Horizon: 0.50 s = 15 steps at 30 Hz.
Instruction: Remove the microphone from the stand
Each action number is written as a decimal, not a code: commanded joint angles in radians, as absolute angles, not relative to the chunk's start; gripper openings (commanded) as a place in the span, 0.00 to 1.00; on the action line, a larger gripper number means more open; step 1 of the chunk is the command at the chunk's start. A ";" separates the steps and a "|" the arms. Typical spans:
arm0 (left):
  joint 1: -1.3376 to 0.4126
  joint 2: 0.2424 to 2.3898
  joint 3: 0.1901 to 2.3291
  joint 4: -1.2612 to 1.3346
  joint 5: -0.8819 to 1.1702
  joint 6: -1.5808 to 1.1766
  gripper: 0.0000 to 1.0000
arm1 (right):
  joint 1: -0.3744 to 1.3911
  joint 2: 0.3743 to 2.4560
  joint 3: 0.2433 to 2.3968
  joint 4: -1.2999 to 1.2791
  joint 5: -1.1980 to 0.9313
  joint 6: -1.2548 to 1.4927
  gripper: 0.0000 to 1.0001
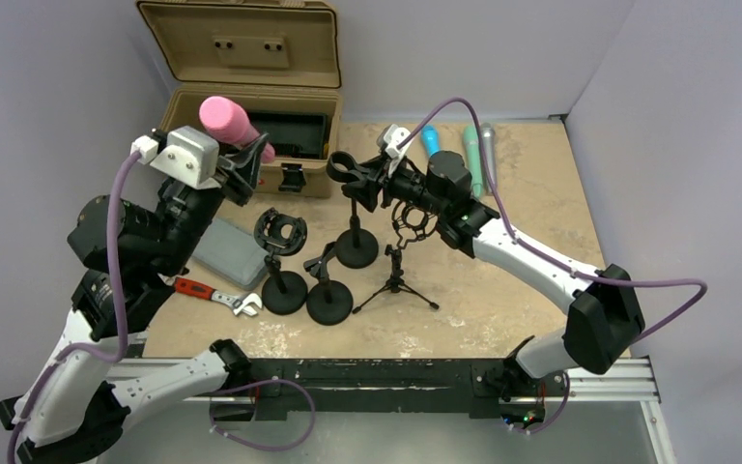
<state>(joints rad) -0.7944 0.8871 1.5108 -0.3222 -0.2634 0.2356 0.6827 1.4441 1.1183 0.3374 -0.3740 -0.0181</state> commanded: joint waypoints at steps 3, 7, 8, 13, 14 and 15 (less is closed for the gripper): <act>-0.797 0.856 1.309 -0.150 -0.381 0.255 0.00 | 0.684 1.422 1.122 0.414 -0.355 0.035 0.00; -0.795 0.831 1.225 -0.109 -0.407 0.273 0.00 | 0.689 1.383 1.079 0.387 -0.344 0.015 0.15; -0.795 0.823 1.206 -0.096 -0.412 0.280 0.00 | 0.692 1.373 1.070 0.383 -0.334 0.009 0.22; -0.795 0.807 1.149 -0.048 -0.453 0.331 0.00 | 0.709 1.351 1.047 0.366 -0.286 0.023 0.61; -0.795 0.807 1.145 -0.045 -0.469 0.340 0.00 | 0.711 1.349 1.049 0.359 -0.284 0.032 0.64; -0.796 0.805 1.142 -0.042 -0.481 0.351 0.00 | 0.712 1.348 1.053 0.352 -0.282 0.041 0.67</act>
